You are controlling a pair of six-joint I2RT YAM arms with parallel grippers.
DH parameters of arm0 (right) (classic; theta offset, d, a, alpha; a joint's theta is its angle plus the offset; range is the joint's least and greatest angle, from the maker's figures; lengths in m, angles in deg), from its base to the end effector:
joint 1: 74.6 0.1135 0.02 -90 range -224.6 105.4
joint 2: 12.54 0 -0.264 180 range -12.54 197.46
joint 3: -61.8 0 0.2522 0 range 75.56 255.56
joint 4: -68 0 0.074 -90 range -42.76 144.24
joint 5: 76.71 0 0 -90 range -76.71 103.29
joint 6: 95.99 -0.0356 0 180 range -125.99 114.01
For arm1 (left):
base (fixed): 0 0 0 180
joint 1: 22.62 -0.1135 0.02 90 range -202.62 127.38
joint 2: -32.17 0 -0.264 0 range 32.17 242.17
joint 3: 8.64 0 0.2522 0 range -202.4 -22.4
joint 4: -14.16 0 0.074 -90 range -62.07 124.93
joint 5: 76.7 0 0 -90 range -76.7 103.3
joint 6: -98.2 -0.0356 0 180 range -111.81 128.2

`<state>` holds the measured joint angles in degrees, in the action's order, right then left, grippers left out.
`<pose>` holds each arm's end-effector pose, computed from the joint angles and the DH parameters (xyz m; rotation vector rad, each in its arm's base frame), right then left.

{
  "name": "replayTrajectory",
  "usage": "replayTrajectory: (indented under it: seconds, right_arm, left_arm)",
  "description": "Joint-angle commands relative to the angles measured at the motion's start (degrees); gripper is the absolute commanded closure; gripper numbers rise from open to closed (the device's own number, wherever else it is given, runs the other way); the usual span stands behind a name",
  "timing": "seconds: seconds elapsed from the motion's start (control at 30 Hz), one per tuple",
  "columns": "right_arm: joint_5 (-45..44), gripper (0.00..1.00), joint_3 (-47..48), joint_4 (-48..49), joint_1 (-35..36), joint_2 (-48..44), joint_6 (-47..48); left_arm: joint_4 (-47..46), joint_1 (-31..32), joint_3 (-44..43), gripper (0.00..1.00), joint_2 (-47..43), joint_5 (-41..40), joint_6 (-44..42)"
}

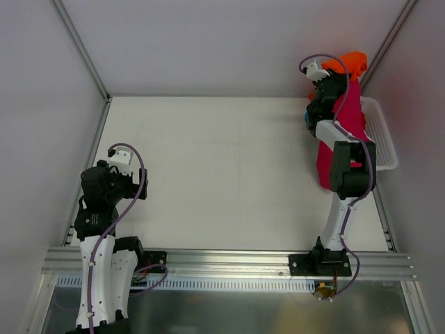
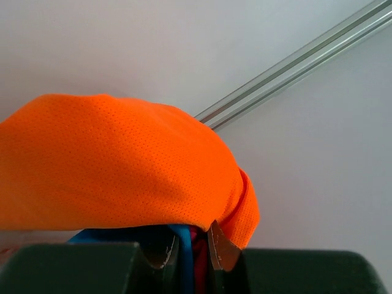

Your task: Fold and stack the t-shirts

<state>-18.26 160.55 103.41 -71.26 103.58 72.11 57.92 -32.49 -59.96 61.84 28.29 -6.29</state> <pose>0.4764 0.0091 0.3076 -0.4841 1.3703 -1.4366 0.1252 0.0124 0.2964 0.2493 1.9269 0.0260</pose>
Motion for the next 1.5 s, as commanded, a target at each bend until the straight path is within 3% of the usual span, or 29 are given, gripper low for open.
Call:
replayTrajectory:
  seconds: [0.0,0.3,0.4,0.6,0.9,1.03,1.23,1.47]
  right_arm:
    - [-1.9,1.0,5.0,3.5,-1.5,0.8,2.0]
    - [-10.5,1.0,20.1,6.0,-12.1,16.2,19.5]
    - [-10.8,1.0,22.1,6.1,-16.1,14.2,18.2]
    - [-9.3,1.0,33.5,-10.5,-20.3,6.2,9.2]
    - [-4.6,1.0,60.1,-16.6,-20.3,9.5,18.6]
    - [-2.8,1.0,54.8,-8.0,-20.7,8.3,25.3]
    - [-3.3,1.0,40.9,-0.1,-21.2,3.1,27.5]
    - [-5.0,0.99,28.6,1.3,-21.1,-4.4,26.8]
  left_arm:
    - [0.5,-0.8,-0.9,0.01,-0.9,1.8,-0.7]
    - [0.5,-0.8,-0.8,0.01,-1.5,2.5,-0.8]
    - [0.5,-0.9,-0.8,0.01,-1.1,2.9,-0.9]
    - [0.5,-0.9,-0.9,0.01,-0.1,3.5,-1.0]
    - [0.8,-0.9,-0.9,0.01,-0.8,3.6,-1.1]
    - [0.9,-0.9,-0.9,0.01,-1.1,4.1,-1.2]
    - [0.9,-0.9,-0.9,0.01,-0.9,4.8,-1.3]
    - [0.9,-0.8,-0.9,0.01,-1.1,5.1,-1.3]
